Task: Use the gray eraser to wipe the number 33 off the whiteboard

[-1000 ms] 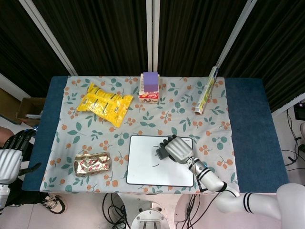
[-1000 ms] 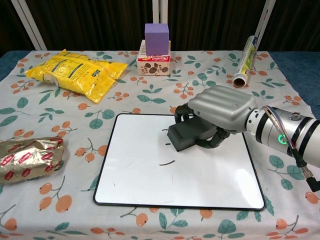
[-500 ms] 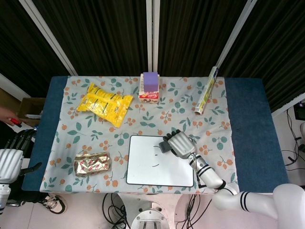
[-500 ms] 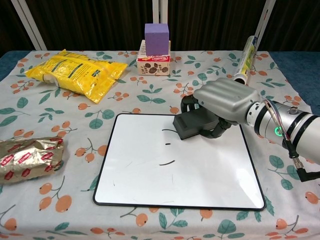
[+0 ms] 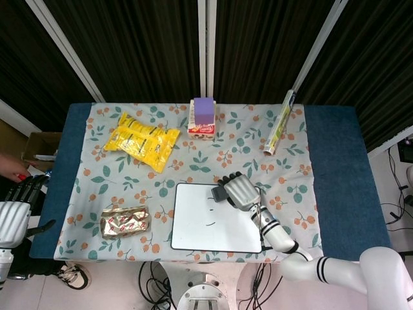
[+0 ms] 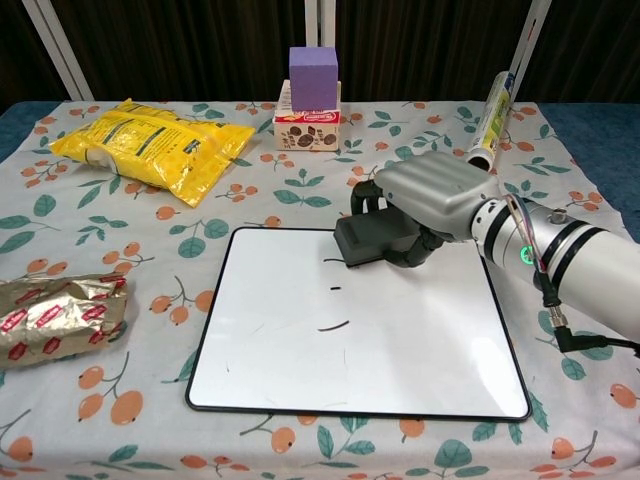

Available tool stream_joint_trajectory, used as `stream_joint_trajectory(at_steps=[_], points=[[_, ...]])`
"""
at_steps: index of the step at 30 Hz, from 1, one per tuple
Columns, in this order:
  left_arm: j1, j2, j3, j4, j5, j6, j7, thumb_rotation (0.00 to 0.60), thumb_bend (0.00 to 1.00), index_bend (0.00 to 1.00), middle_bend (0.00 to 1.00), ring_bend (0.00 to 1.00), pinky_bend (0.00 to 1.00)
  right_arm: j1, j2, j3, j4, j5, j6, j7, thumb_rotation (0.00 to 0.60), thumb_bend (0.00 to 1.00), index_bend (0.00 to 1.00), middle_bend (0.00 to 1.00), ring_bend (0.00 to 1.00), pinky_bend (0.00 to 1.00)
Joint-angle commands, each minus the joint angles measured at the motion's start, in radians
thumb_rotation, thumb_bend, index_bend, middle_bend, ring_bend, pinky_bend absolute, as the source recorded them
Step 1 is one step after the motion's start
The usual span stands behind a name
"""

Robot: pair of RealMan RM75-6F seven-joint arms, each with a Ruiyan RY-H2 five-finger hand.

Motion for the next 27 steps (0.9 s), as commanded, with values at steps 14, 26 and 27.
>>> stream_joint_trajectory(at_steps=[14, 26, 27], points=[[0.009, -0.003, 0.003, 0.014, 0.001, 0.009, -0.016, 0.6, 0.06, 0.09, 0.1, 0.07, 0.17, 0.003, 0.02, -0.042, -0.135, -0.027, 0.036, -0.061, 0.6, 0.34, 0.87, 0.73, 0.64, 0.71], [0.01, -0.002, 0.005, -0.003, 0.006, 0.011, 0.003, 0.6, 0.06, 0.09, 0.1, 0.07, 0.17, -0.019, 0.101, -0.118, -0.274, -0.048, 0.02, -0.079, 0.6, 0.34, 0.87, 0.73, 0.64, 0.71], [0.01, -0.001, 0.005, -0.004, 0.005, 0.011, 0.004, 0.6, 0.06, 0.09, 0.1, 0.07, 0.17, -0.02, 0.104, -0.124, -0.281, -0.053, 0.018, -0.076, 0.6, 0.34, 0.87, 0.73, 0.64, 0.71]])
